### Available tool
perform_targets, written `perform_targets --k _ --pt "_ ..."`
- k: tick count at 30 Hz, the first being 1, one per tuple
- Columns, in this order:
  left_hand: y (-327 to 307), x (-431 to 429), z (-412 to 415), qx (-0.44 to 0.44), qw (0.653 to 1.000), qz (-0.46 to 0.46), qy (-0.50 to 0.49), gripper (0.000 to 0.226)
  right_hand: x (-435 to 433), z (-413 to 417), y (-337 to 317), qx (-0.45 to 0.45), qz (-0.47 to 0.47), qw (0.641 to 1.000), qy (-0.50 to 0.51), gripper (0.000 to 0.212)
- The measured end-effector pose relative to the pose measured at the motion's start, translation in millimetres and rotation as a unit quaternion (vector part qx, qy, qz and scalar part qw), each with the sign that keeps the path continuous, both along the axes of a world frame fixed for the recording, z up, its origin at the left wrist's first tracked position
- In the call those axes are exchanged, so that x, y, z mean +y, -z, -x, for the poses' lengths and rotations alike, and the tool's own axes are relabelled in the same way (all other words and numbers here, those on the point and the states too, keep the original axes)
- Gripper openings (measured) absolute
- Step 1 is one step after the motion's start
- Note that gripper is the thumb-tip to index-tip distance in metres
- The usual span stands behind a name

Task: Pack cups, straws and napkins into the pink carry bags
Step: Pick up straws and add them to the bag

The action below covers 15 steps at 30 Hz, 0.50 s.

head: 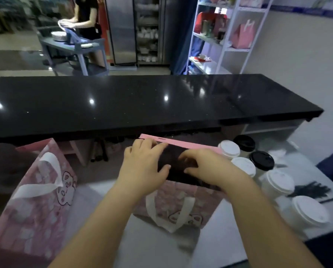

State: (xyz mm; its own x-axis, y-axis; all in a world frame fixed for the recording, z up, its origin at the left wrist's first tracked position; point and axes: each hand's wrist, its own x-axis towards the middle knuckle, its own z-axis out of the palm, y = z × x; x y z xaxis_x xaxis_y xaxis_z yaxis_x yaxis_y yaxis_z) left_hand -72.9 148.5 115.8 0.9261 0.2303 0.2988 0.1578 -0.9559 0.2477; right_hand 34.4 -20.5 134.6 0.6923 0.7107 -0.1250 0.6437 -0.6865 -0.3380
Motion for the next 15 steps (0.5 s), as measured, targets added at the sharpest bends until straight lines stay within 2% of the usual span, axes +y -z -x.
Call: perform_targets --k 3,6,10,15 --pt "-5.2 -20.9 -6.7 0.002 0.998 0.001 0.064 0.054 -19.7 23.0 -6.7 -0.009 -0.045 0.999 0.021 0.031" --pt "-9.0 -49.7 -16.2 0.008 0.995 0.0 0.104 0.048 -48.4 35.8 -10.5 -0.066 -0.09 0.992 0.049 0.028" --pt "-13.1 -99.9 -29.0 0.01 0.99 -0.008 0.14 0.042 -103.7 41.8 -7.8 -0.167 -0.058 0.978 0.109 0.025" --pt "-13.6 -187.0 -47.9 -0.004 0.981 -0.006 0.192 0.04 -188.5 40.3 2.0 -0.204 -0.03 0.968 0.143 0.026"
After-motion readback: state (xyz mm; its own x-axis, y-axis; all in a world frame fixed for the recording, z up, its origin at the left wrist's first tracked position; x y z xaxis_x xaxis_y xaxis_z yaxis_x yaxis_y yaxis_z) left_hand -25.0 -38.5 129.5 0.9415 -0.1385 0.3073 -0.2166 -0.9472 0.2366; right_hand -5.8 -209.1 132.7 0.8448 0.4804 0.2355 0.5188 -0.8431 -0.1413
